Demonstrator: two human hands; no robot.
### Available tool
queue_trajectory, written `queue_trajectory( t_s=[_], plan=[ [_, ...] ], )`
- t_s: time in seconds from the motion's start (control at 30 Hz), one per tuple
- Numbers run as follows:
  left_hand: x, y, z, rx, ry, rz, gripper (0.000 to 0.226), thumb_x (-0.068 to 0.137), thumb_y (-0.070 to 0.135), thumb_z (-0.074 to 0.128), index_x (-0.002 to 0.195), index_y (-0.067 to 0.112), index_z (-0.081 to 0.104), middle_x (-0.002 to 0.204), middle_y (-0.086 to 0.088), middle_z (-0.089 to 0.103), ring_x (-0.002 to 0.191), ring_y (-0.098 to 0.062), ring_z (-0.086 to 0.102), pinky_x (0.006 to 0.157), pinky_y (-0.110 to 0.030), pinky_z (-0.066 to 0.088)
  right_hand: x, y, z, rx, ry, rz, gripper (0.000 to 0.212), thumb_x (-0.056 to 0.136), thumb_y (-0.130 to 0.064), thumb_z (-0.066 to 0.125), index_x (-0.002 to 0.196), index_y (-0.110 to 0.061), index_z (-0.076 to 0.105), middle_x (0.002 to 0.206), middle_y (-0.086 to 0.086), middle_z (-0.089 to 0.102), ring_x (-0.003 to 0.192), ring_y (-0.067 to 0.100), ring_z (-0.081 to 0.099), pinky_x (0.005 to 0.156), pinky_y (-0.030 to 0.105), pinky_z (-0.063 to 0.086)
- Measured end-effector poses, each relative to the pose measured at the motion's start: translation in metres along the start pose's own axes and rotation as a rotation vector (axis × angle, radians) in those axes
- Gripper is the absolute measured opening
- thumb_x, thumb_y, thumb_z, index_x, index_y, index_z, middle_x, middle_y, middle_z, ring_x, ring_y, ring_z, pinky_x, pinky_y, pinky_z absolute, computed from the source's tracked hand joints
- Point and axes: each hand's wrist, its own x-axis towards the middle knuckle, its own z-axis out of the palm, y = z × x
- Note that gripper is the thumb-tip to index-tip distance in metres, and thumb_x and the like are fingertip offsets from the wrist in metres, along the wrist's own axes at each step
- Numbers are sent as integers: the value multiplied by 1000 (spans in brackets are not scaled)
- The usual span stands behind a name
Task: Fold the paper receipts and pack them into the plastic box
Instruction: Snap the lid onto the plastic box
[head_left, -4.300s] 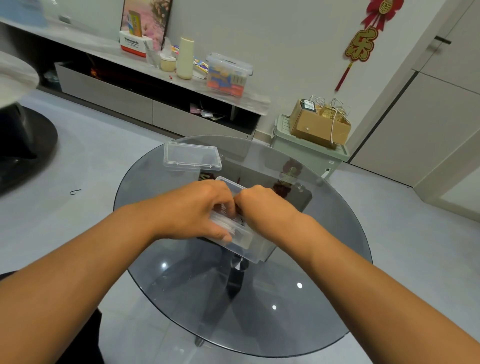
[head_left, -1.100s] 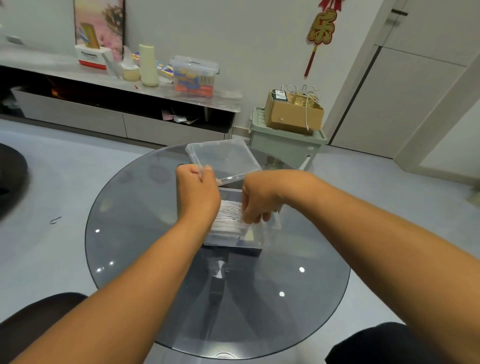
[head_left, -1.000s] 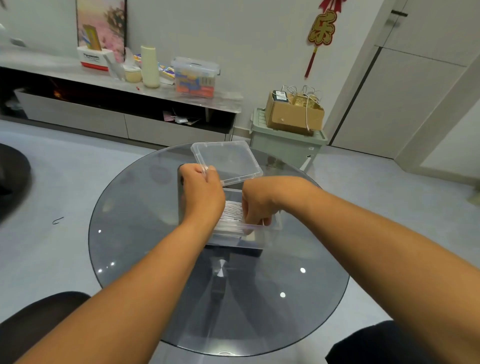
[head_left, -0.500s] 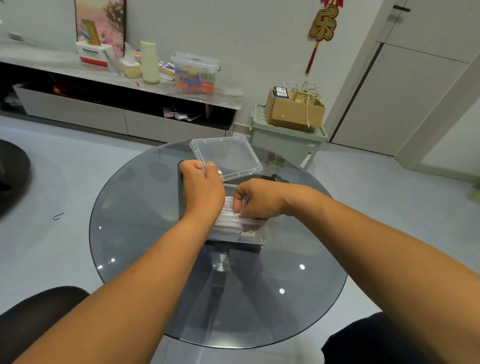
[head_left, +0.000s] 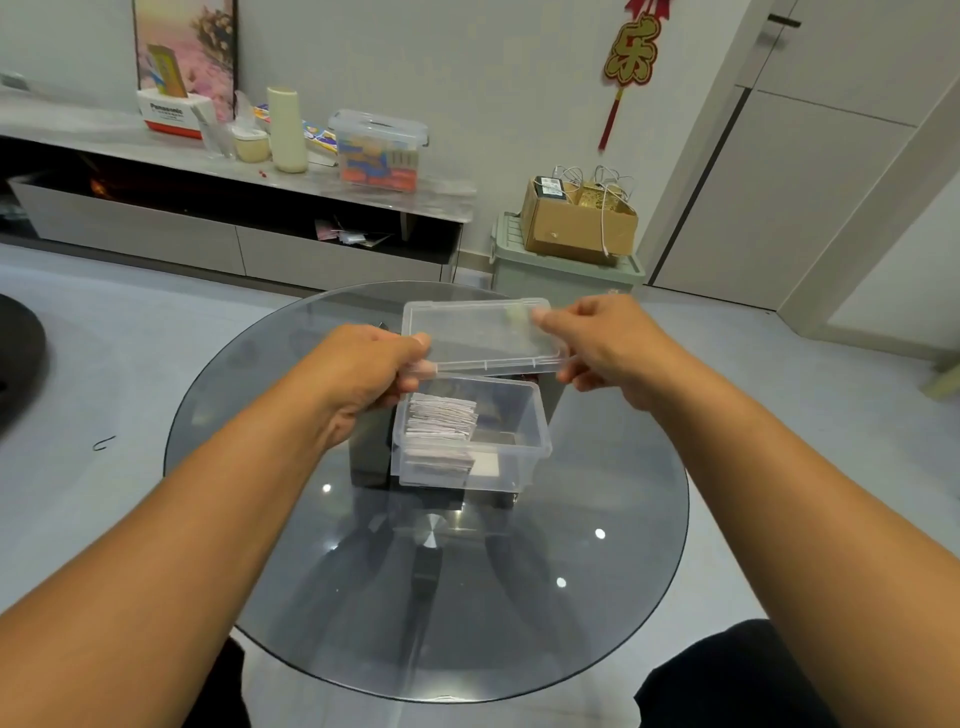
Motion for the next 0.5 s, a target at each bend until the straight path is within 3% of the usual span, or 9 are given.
queue_trajectory(
  t_s=[0.13, 0.3, 0.4, 0.5],
  plan=[
    [-14, -14, -7, 160, -22, -34, 25, 93, 30, 72, 100, 6, 68, 93, -13, 73, 70, -15, 64, 81, -35, 60, -13, 21, 16, 26, -43, 26, 29, 94, -32, 74, 100, -4, 70, 79, 12, 74, 52, 12, 67, 50, 20, 52],
    [-29, -21, -5, 346, 30, 1, 32, 91, 33, 74, 98, 2, 67, 94, -14, 71, 78, -22, 63, 90, -45, 58, -22, 40, 36, -51, 30, 35, 28, 93, -32, 75, 101, -5, 70, 74, 10, 74, 60, 17, 70, 60, 31, 59],
    [-32, -23, -1, 379, 26, 8, 32, 89, 36, 75, 95, 6, 66, 93, -9, 69, 82, -21, 61, 89, -45, 56, -23, 48, 38, -55, 95, 15, 29, 93, -34, 73, 100, -6, 70, 83, 10, 74, 63, 18, 69, 58, 30, 57],
    [-28, -27, 1, 344, 33, -2, 32, 86, 39, 78, 97, 13, 63, 98, -4, 65, 91, -21, 61, 91, -44, 55, -28, 57, 44, -69, 128, 24, 31, 94, -41, 69, 95, -10, 70, 84, 7, 73, 78, 25, 72, 73, 40, 58]
  ],
)
